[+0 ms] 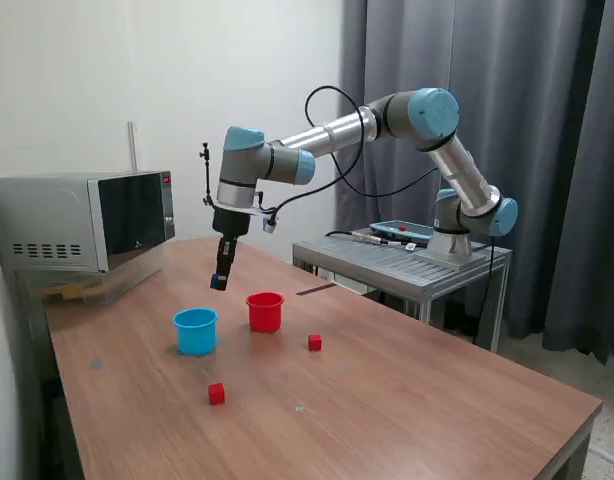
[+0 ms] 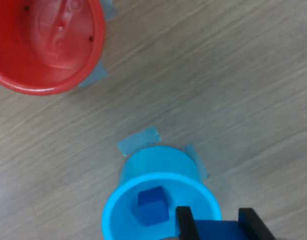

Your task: Place red objects in the red bin, and blue objects in the blue bin.

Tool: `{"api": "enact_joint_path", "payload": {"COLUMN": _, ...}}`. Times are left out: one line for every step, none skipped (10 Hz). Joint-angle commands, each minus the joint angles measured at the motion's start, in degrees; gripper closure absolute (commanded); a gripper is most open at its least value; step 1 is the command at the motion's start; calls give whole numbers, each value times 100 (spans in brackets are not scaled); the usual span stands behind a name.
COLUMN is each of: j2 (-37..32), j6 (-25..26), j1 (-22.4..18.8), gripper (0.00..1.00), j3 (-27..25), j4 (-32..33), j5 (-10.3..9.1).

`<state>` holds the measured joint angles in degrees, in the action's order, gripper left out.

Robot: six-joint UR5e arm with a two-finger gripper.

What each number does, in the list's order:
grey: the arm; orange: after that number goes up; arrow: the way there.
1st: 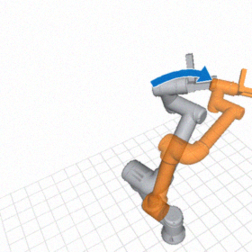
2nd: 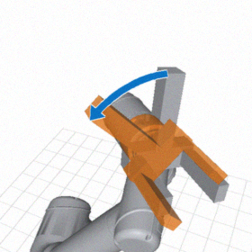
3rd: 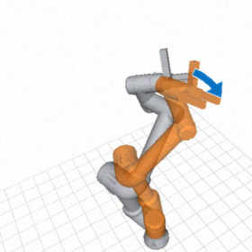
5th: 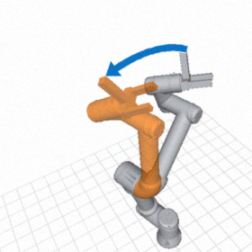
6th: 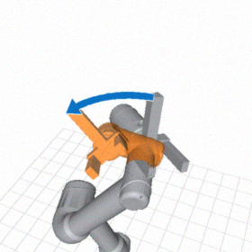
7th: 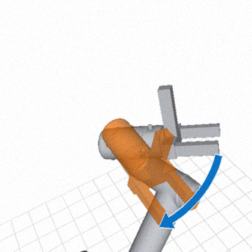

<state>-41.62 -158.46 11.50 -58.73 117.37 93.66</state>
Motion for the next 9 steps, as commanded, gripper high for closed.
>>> {"api": "enact_joint_path", "payload": {"j2": 127, "j6": 8, "j1": 10, "gripper": 100, "j3": 107, "j4": -56, "j5": -5}}
{"api": "enact_joint_path", "payload": {"j2": 154, "j6": 8, "j1": 54, "gripper": 100, "j3": 107, "j4": -82, "j5": -5}}
{"api": "enact_joint_path", "payload": {"j2": 180, "j6": 8, "j1": 63, "gripper": 100, "j3": 151, "j4": -100, "j5": -5}}
{"api": "enact_joint_path", "payload": {"j2": 232, "j6": 17, "j1": 72, "gripper": 100, "j3": 247, "j4": -109, "j5": -5}}
{"api": "enact_joint_path", "payload": {"j2": 285, "j6": 17, "j1": 98, "gripper": 100, "j3": 309, "j4": -135, "j5": -5}}
{"api": "enact_joint_path", "payload": {"j2": 312, "j6": 17, "j1": 107, "gripper": 100, "j3": 353, "j4": -144, "j5": -5}}
{"api": "enact_joint_path", "payload": {"j2": 338, "j6": -1, "j1": 142, "gripper": 100, "j3": 388, "j4": -144, "j5": -5}}
{"api": "enact_joint_path", "payload": {"j2": 356, "j6": -1, "j1": 160, "gripper": 100, "j3": 397, "j4": -144, "j5": -5}}
{"api": "enact_joint_path", "payload": {"j2": 356, "j6": -1, "j1": 186, "gripper": 100, "j3": 397, "j4": -144, "j5": -5}}
